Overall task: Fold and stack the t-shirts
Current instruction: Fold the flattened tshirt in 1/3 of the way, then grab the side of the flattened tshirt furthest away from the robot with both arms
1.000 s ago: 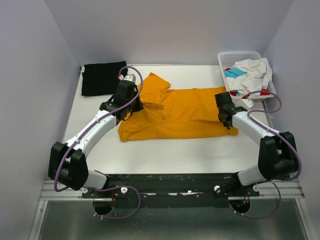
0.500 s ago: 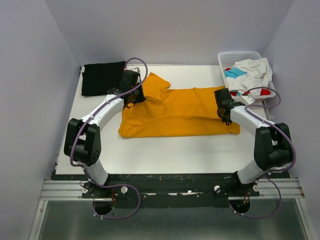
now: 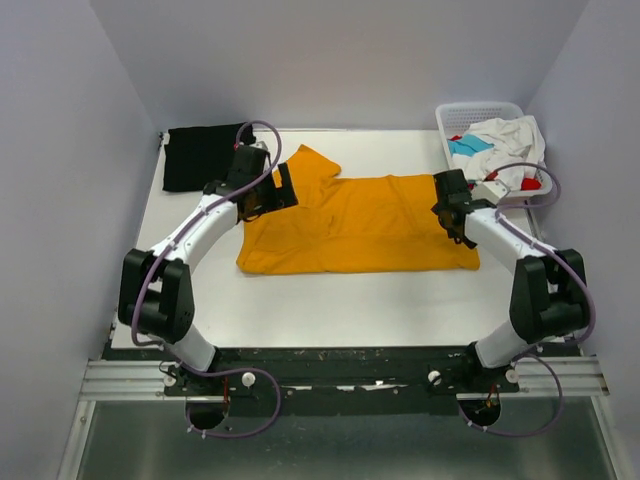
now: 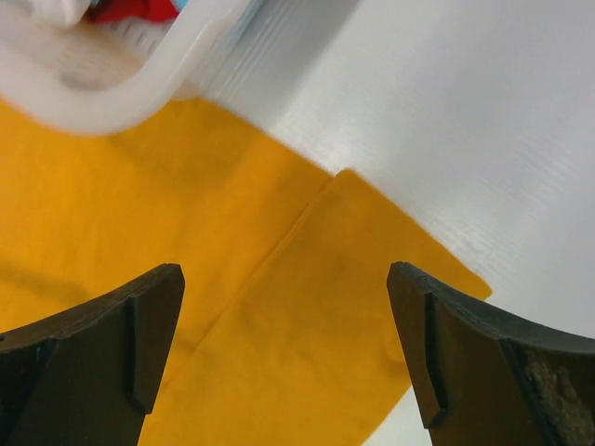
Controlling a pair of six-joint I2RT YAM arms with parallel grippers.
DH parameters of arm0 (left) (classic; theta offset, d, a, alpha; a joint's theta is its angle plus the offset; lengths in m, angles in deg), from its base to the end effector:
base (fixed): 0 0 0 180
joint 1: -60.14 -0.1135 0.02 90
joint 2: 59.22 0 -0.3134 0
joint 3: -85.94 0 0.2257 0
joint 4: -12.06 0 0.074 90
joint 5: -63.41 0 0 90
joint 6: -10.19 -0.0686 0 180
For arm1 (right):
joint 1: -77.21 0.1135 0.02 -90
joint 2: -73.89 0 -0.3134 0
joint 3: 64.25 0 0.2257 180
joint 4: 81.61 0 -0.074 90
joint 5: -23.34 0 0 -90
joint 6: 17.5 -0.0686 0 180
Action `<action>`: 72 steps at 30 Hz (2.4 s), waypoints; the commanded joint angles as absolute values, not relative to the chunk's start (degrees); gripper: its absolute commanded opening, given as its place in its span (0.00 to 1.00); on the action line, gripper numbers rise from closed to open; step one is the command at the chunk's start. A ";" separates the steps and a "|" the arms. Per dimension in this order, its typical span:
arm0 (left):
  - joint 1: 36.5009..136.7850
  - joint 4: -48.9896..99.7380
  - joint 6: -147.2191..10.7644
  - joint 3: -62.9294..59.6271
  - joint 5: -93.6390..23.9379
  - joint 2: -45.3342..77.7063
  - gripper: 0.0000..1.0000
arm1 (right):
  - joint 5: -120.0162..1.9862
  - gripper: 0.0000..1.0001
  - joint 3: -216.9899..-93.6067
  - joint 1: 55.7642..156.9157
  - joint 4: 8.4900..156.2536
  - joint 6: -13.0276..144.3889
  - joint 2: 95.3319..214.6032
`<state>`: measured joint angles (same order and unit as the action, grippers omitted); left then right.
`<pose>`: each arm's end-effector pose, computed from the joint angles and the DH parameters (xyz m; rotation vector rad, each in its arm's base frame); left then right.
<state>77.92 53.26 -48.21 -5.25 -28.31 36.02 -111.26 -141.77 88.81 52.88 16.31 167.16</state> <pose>0.3556 -0.1162 0.3084 -0.2748 2.3909 -0.4466 0.3174 0.0160 0.2574 1.0828 2.0116 -0.4488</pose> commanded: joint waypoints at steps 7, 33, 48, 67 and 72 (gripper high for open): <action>78.07 38.11 -37.96 13.07 -49.75 32.70 0.99 | -62.00 1.00 -125.84 90.87 82.36 34.83 163.45; 92.25 45.45 -23.05 47.27 -31.71 6.71 0.99 | -74.96 1.00 -103.09 94.07 59.41 23.22 134.79; 95.91 54.93 -21.95 47.72 -23.72 -13.14 0.98 | -80.67 1.00 -105.87 94.06 51.75 22.60 117.91; 85.05 48.44 -36.66 22.80 -32.03 1.10 0.99 | -91.85 1.00 -114.00 94.03 58.38 28.83 115.33; 79.14 44.88 -41.58 11.23 -37.23 15.88 0.99 | -87.62 1.00 -112.50 93.98 65.06 31.55 118.33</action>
<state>82.62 50.31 -35.23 20.08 -30.36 6.27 -90.08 -113.97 94.23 58.06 28.29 116.39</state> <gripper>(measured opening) 0.983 0.998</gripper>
